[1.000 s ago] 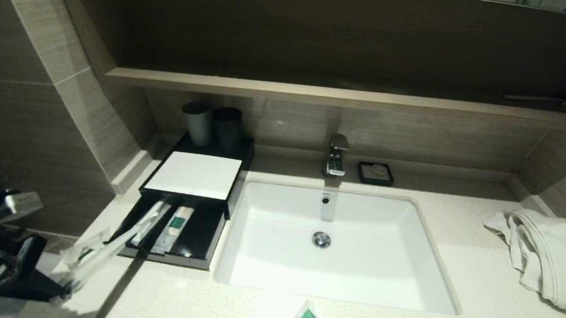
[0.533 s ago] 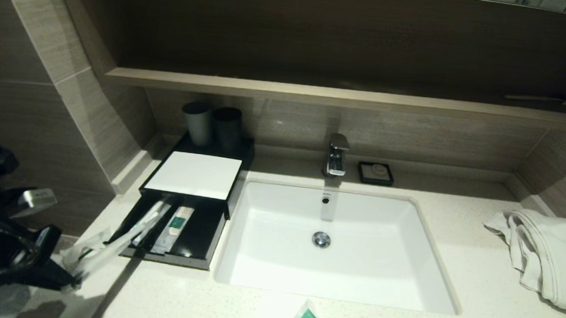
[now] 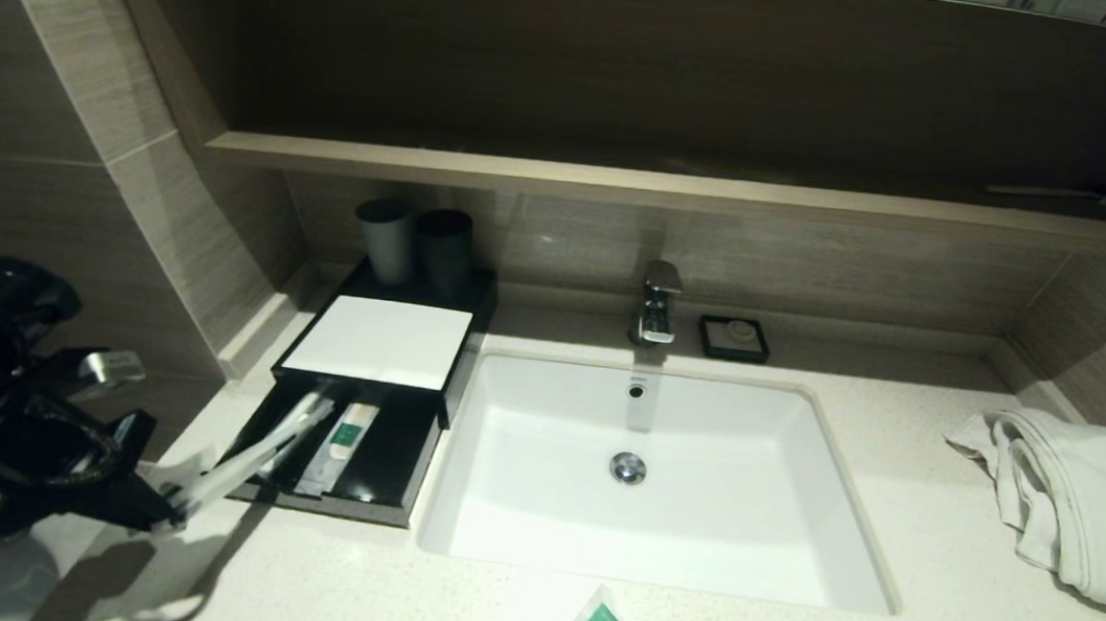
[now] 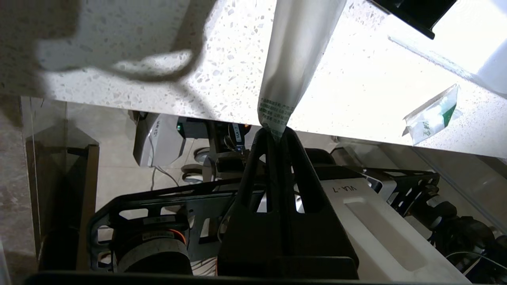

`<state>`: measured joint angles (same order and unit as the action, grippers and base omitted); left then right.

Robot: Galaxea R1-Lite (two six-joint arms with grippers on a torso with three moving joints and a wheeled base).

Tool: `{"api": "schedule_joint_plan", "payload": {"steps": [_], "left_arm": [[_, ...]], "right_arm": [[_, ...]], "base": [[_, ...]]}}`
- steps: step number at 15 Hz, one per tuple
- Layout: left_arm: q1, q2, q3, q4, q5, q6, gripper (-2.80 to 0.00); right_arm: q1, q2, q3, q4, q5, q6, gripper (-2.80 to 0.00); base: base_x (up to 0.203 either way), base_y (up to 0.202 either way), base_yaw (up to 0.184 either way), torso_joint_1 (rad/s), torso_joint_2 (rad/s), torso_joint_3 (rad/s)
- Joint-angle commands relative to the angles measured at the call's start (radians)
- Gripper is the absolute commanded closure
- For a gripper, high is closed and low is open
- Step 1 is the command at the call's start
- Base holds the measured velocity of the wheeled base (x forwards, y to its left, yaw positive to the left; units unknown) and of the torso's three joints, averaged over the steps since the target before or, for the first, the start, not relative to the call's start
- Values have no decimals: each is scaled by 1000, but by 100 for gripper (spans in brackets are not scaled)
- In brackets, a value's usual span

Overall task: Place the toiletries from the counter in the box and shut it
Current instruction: Place the bathroom toiletry into the drawer

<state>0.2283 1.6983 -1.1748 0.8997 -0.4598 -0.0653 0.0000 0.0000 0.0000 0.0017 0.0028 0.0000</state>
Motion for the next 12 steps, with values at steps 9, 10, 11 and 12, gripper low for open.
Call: {"api": "schedule_joint_plan", "payload": {"steps": [9, 10, 11, 12], "left_arm": [[-41, 109, -75, 2, -6, -13, 0], [-41, 110, -86, 2, -7, -25, 0], [-41, 118, -91, 2, -7, -27, 0], [-41, 125, -92, 2, -7, -25, 0]], "right_arm": [[0, 0, 0, 0, 0, 0, 0], [0, 0, 0, 0, 0, 0, 0], [0, 0, 0, 0, 0, 0, 0], [0, 0, 0, 0, 0, 0, 0]], "base": [[0, 0, 0, 0, 0, 0], [0, 0, 0, 0, 0, 0], [0, 0, 0, 0, 0, 0], [0, 0, 0, 0, 0, 0]]}}
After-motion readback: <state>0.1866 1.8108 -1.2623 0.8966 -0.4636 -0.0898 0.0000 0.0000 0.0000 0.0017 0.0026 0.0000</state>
